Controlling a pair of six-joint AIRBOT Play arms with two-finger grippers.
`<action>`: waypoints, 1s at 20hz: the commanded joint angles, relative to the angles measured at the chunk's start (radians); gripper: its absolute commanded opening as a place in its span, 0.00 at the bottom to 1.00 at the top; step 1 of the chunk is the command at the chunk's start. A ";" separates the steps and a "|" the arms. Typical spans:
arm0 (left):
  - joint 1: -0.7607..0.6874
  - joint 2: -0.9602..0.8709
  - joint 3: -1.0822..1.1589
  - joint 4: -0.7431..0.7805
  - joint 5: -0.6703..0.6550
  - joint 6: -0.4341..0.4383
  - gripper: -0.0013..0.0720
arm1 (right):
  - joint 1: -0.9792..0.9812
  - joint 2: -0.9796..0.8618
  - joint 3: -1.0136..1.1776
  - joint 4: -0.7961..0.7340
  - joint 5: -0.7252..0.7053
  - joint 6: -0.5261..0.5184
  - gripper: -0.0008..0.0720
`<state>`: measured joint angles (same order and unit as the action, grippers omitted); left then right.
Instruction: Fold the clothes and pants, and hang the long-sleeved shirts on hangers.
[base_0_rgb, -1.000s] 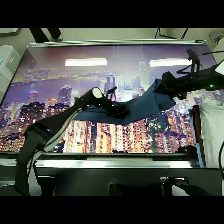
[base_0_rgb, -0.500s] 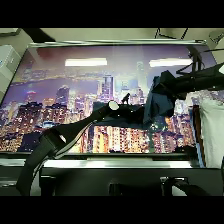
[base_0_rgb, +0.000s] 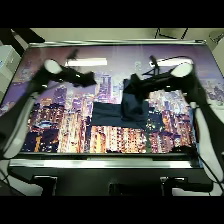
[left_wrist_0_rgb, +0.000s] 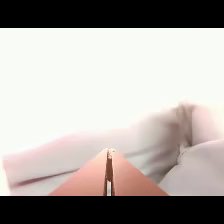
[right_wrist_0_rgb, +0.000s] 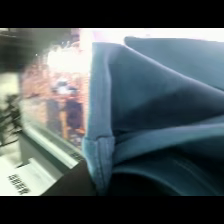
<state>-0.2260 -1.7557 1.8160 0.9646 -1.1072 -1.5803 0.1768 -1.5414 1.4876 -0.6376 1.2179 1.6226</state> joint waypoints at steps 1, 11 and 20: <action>0.177 0.210 0.001 0.083 -0.061 0.011 0.04 | 0.159 -0.185 0.001 0.159 -0.164 -0.019 0.07; 0.206 0.328 0.000 0.149 -0.097 0.067 0.04 | 0.037 -0.283 0.001 0.303 0.050 -0.124 0.83; 0.206 0.328 0.000 0.162 -0.110 0.070 0.04 | -0.335 -0.145 -0.212 -0.256 0.090 -0.011 0.91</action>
<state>-0.0204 -1.4288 1.8160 1.1217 -1.2076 -1.5085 -0.1047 -1.6886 1.3788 -0.8505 1.3613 1.6306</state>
